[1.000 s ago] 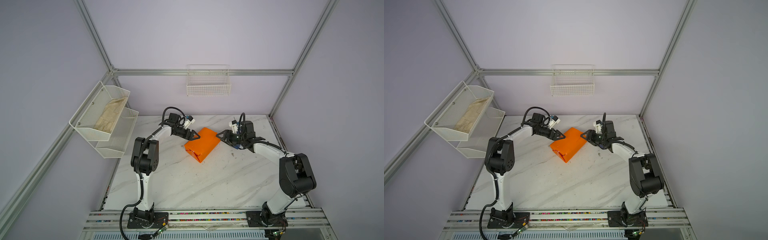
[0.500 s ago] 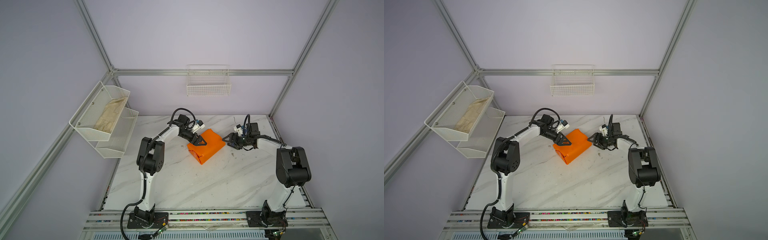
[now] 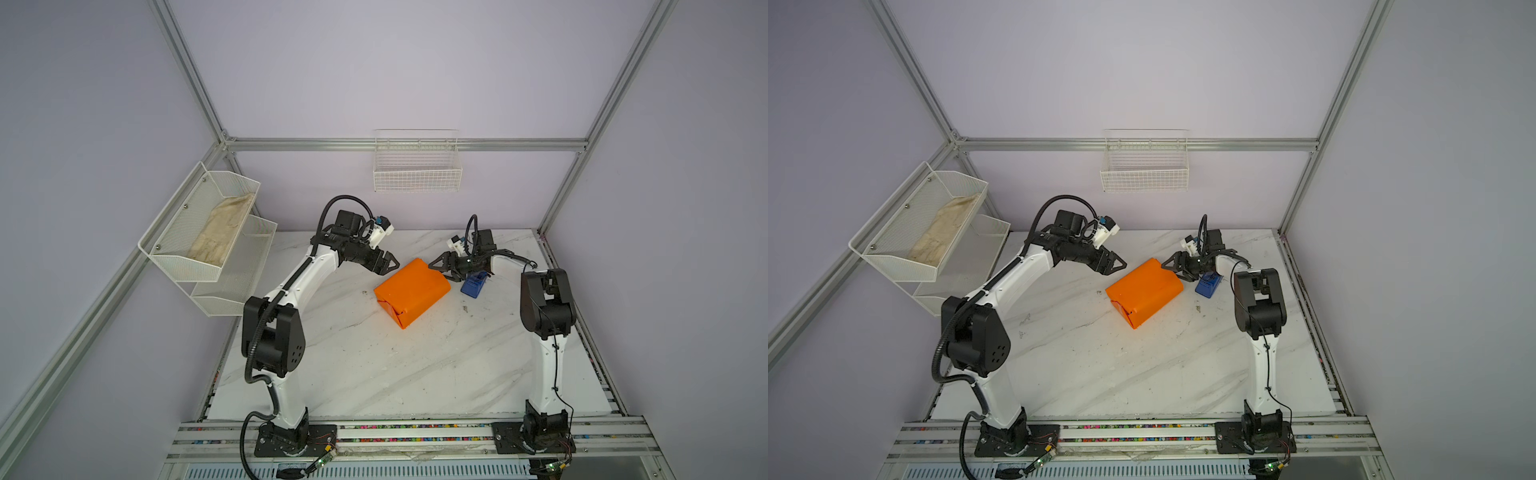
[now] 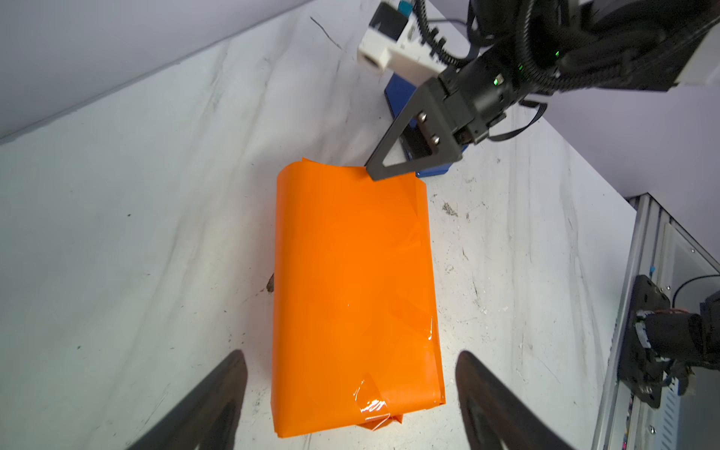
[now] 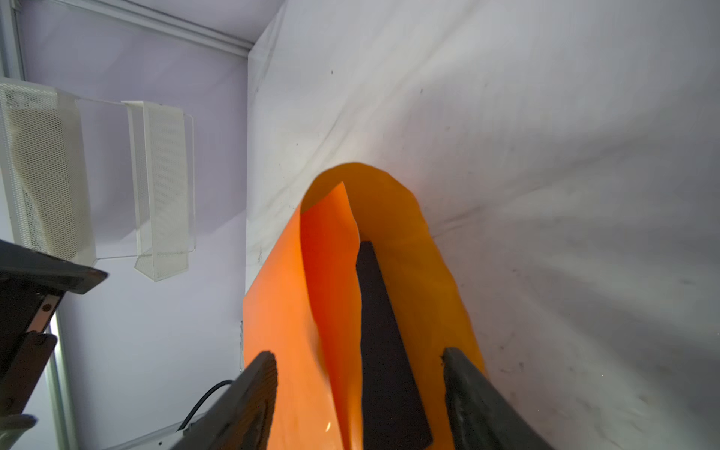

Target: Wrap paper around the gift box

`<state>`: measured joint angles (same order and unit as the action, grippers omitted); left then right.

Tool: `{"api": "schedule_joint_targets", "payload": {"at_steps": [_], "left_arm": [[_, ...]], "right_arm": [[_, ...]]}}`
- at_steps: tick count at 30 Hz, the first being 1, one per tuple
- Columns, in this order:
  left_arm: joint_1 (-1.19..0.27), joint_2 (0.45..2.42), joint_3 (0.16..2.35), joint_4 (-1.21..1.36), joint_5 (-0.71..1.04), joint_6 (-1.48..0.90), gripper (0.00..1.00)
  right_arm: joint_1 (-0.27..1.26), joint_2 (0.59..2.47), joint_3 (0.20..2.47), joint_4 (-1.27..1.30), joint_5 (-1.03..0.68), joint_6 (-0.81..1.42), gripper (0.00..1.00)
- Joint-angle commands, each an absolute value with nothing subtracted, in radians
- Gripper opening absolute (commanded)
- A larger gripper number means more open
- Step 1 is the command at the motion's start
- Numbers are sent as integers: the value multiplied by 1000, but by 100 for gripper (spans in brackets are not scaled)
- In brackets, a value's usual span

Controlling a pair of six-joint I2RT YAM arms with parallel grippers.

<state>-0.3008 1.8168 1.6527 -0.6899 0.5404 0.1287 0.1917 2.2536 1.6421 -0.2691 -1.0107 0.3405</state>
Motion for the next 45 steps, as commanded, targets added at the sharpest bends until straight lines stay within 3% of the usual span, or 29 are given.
{"api": "schedule_joint_targets", "payload": {"at_steps": [1, 4, 14, 21, 34, 40, 45], "left_arm": [[-298, 1756, 1530, -618, 499, 48, 83], [-301, 1719, 1480, -612, 462, 51, 83], [-299, 1659, 1416, -634, 415, 85, 83], [-298, 1628, 1413, -649, 367, 69, 83], [-296, 1473, 1348, -650, 321, 12, 84], [-296, 1441, 1286, -650, 299, 5, 84], [-296, 1428, 1253, -665, 271, -5, 84]], "right_arm": [[217, 2284, 1693, -338, -1124, 300, 65], [218, 2267, 1669, -307, -1150, 320, 56], [244, 2137, 1622, -290, -1161, 378, 14], [296, 2061, 1691, -444, -1056, 336, 0], [471, 1970, 1939, -813, -740, 250, 0], [576, 1938, 1855, -874, -588, 228, 0], [621, 1919, 1810, -883, -545, 237, 18]]}}
